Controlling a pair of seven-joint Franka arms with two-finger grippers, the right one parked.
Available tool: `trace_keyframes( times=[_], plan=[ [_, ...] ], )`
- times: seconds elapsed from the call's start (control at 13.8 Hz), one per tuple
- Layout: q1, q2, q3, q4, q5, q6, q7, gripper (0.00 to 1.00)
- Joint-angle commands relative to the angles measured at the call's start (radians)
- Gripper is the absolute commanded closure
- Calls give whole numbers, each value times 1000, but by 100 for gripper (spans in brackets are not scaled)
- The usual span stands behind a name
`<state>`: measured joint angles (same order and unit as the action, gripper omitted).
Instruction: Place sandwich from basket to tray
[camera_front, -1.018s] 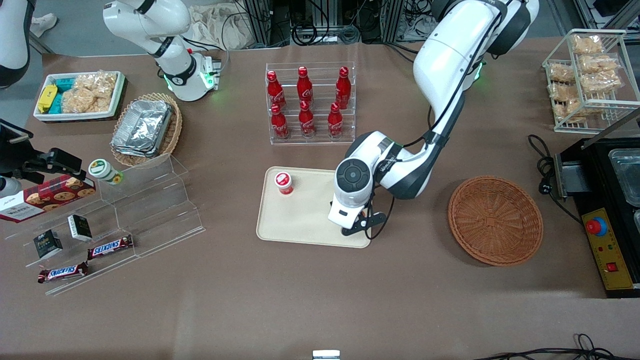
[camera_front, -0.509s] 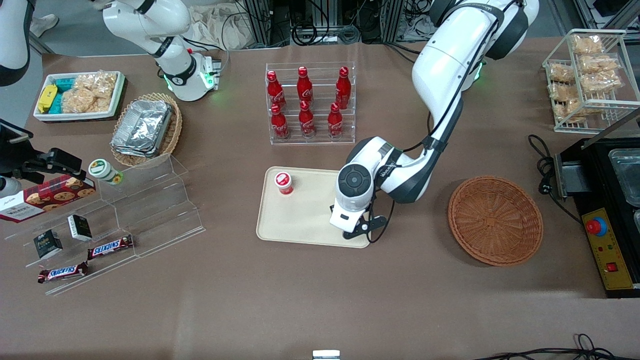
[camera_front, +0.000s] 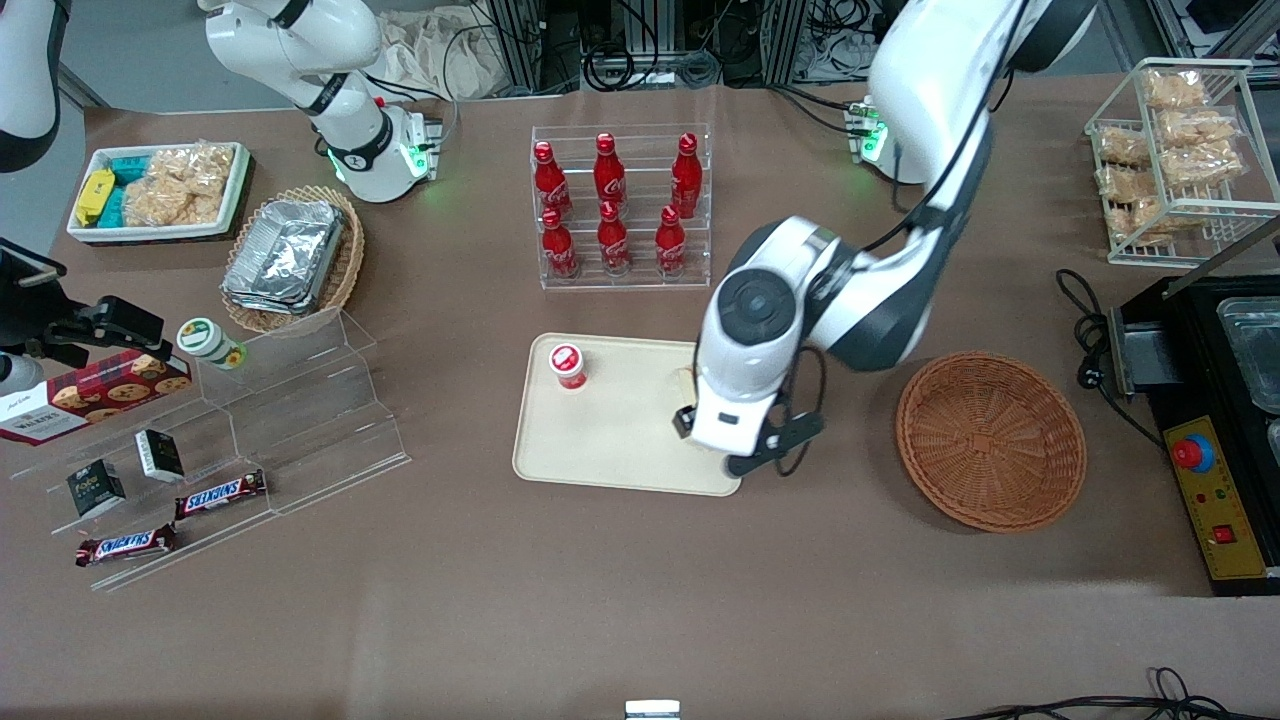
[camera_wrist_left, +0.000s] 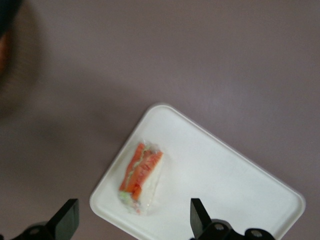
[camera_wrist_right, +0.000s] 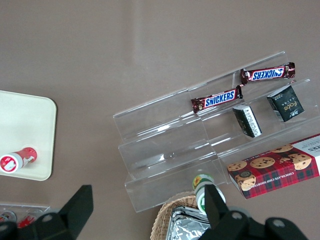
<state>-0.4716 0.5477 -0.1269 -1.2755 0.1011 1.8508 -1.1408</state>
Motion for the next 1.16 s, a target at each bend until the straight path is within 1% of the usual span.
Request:
trace_keyframes(
  times=[0.0, 0.22, 0.36, 0.51, 0.73, 0.8, 1.02, 1.09],
  plan=[
    [83, -155, -5, -44, 0, -96, 2, 0],
    [186, -242, -5, -45, 0, -116, 22, 0],
    [249, -279, -5, -45, -14, -136, 111, 0],
    [324, -308, -7, -45, -24, -169, 226, 0],
    [427, -337, -7, -47, -72, -229, 433, 0],
    [454, -344, -7, -47, -72, -235, 493, 0],
    [488, -354, 9, -53, -76, -281, 692, 0],
    [481, -363, 45, -59, -78, -286, 748, 0]
  ],
)
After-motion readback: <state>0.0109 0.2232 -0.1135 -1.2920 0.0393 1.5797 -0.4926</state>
